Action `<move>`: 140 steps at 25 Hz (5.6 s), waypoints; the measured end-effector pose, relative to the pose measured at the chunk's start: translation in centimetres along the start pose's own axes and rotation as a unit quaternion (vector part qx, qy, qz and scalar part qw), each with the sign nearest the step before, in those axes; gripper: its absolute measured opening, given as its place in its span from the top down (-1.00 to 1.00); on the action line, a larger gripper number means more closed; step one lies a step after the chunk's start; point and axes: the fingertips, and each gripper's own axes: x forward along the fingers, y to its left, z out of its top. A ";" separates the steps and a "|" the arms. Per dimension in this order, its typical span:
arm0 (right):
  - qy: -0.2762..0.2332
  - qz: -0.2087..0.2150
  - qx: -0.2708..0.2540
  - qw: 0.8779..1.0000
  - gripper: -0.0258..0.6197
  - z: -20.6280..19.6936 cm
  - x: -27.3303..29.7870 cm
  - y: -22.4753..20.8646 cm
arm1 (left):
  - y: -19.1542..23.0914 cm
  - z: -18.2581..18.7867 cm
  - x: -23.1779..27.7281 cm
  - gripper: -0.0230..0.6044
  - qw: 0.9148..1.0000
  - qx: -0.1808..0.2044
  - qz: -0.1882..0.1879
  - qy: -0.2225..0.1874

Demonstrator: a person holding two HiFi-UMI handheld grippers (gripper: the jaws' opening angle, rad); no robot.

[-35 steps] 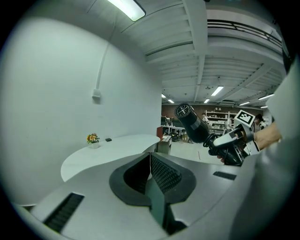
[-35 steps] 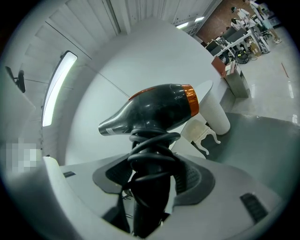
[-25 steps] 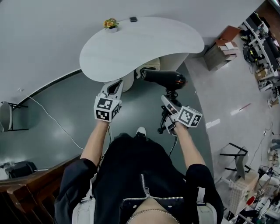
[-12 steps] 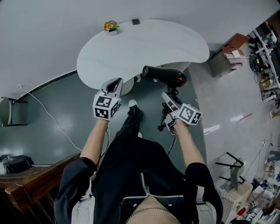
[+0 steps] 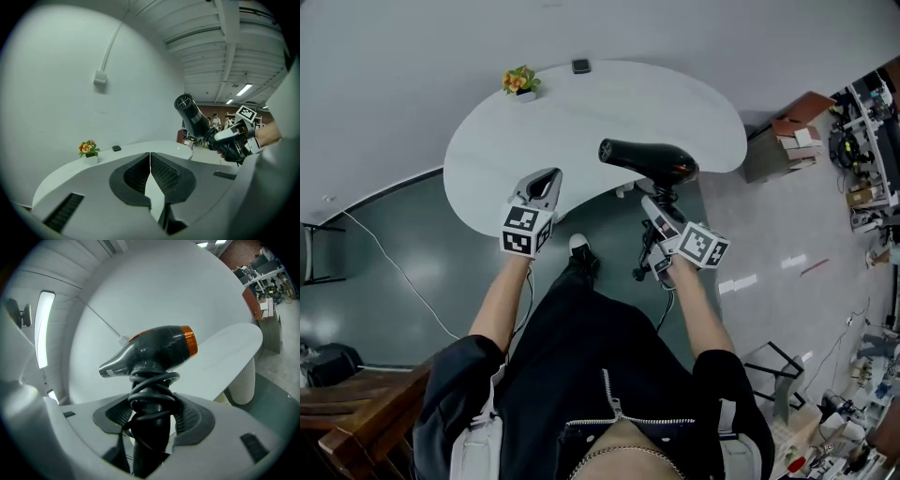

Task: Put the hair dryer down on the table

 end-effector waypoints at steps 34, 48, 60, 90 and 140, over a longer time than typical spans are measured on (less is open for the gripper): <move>0.153 0.055 -0.080 0.983 0.10 10.9 26.8 -2.3 | 18.1 2.2 10.4 0.86 0.986 -0.084 0.146 0.015; 0.200 -0.003 -0.058 0.978 0.10 10.8 35.1 -8.0 | 21.1 0.8 10.3 0.86 0.970 -0.115 0.213 0.027; 0.230 -0.072 -0.072 0.968 0.10 8.9 41.3 -12.4 | 21.0 -1.3 7.6 0.86 0.958 -0.132 0.253 0.044; 0.287 -0.150 -0.164 0.932 0.09 4.1 45.9 -16.4 | 20.3 -4.1 1.6 0.86 0.935 -0.151 0.317 0.052; 0.059 -0.005 -0.372 0.926 0.91 12.0 32.6 0.0 | 19.2 1.7 7.6 0.86 0.983 -0.069 0.170 0.006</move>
